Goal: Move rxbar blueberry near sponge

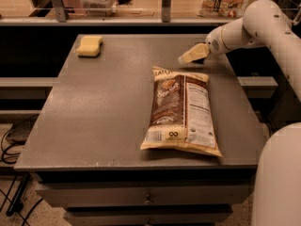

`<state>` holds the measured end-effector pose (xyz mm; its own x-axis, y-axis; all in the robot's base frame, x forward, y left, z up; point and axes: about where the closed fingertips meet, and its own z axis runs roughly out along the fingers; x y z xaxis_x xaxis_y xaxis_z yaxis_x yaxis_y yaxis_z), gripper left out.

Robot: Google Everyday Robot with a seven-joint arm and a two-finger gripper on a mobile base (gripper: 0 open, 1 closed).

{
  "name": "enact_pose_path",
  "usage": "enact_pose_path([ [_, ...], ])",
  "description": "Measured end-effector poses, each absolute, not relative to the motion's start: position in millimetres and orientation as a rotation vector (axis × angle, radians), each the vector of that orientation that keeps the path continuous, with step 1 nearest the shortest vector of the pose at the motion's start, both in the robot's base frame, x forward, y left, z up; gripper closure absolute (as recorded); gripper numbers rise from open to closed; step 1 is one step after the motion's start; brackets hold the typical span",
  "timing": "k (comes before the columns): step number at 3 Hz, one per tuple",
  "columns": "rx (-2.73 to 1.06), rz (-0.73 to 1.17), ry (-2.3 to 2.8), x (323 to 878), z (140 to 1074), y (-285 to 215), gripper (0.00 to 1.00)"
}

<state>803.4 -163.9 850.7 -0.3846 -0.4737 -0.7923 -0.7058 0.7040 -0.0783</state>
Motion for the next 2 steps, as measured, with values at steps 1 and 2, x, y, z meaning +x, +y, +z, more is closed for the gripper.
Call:
enact_pose_path([
  [1,-0.884,0.351,2.085,810.0,836.7,-172.0,0.0],
  [2,-0.893,0.33,2.072,813.3,840.7,-173.3,0.25],
])
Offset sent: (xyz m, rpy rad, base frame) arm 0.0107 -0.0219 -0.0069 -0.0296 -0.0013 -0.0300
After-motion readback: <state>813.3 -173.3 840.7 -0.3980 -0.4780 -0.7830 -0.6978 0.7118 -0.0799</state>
